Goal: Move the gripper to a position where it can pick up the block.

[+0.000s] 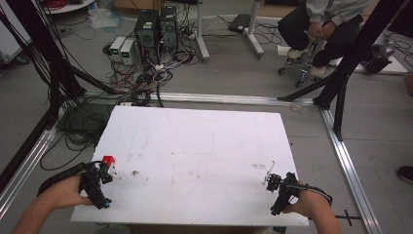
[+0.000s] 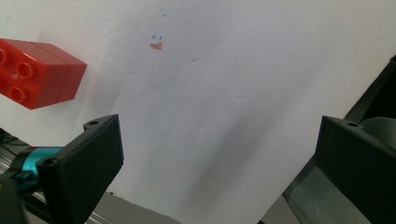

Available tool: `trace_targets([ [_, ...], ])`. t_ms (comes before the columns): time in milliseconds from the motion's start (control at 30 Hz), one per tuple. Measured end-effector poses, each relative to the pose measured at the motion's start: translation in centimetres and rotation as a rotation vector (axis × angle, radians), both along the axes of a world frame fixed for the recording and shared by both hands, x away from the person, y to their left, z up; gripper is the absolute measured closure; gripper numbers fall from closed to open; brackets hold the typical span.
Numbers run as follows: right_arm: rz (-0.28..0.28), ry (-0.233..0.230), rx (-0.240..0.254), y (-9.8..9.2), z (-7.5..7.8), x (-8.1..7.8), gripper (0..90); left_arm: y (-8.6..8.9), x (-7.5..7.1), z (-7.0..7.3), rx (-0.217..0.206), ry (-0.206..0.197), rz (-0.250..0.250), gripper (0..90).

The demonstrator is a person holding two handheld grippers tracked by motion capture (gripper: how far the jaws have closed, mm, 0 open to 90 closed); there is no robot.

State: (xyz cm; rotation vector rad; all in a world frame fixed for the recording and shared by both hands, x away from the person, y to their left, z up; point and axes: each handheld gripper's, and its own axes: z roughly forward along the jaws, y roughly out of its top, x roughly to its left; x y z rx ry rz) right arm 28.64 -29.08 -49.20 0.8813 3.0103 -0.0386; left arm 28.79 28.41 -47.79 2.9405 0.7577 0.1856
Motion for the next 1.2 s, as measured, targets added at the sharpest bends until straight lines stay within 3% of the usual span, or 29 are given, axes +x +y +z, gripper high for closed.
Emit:
trace_targets([
  [367, -0.009, 0.005, 0.007, -0.3, -0.1, 0.3, 2.2, 0.6, 0.8, 0.0, 0.009, 0.013, -0.021, 1.8],
  [800, -0.025, 0.012, 0.01, -0.3, -0.1, 0.9, 2.2, 2.2, 3.0, 1.0, 0.022, 0.034, -0.133, 1.8],
  [900, -0.032, 0.021, 0.005, -0.2, -0.4, 1.2, 2.2, 2.4, 4.1, 1.3, 0.047, 0.041, -0.189, 1.8],
  [1200, -0.037, 0.028, -0.005, 0.0, -0.4, 1.8, 2.3, 2.3, 6.9, 1.5, 0.07, 0.06, -0.26, 1.8],
])
